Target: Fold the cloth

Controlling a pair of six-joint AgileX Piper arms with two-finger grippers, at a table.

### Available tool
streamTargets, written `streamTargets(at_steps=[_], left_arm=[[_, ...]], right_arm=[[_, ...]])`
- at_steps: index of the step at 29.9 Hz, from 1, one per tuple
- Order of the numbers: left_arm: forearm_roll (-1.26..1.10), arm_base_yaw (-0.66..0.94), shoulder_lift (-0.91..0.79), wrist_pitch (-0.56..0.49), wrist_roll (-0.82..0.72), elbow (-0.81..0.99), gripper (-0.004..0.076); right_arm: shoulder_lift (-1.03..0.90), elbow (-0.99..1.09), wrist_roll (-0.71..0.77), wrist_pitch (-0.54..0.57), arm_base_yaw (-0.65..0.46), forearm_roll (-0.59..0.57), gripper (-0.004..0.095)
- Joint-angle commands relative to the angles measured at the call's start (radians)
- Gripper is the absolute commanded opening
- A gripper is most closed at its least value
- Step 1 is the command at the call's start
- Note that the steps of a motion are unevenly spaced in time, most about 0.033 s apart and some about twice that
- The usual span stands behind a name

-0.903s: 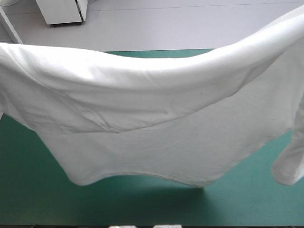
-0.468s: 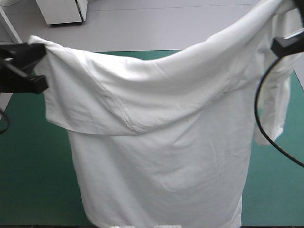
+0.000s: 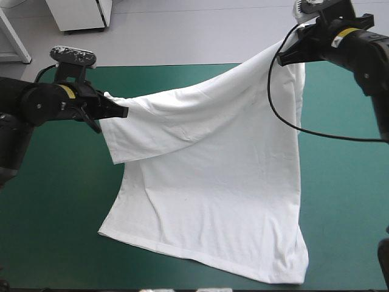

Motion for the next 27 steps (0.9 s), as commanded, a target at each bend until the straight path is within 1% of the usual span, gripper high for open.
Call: streamTargets(at_steps=[1,5,11,15,23,27], left_arm=[[0.065,-0.004,0.055,-0.133,-0.02,-0.022,-0.0009],[0.08,-0.004,0.158,-0.197,-0.023,-0.022,-0.0009],[0.133,-0.002,0.302,-0.33,-0.035,-0.022,-0.0009],[0.135,0.028,0.38,-0.404,-0.034,-0.022,-0.0009],[0.136,0.086,0.486,-0.522,-0.012,-0.025,-0.0009],[0.136,0.089,0.54,-0.541,0.019,-0.059,-0.0009]], right_arm=[[0.067,-0.019,0.004,-0.154,-0.022,-0.022,-0.0013],[0.171,-0.019,0.004,-0.156,-0.053,0.0,-0.0013],[0.293,-0.019,-0.001,-0.158,-0.083,0.012,-0.0013],[0.359,-0.019,-0.04,-0.17,-0.088,0.055,-0.0013],[0.485,-0.017,-0.141,-0.188,-0.102,0.185,-0.0013],[0.533,-0.017,-0.162,-0.188,-0.102,0.203,-0.0013]])
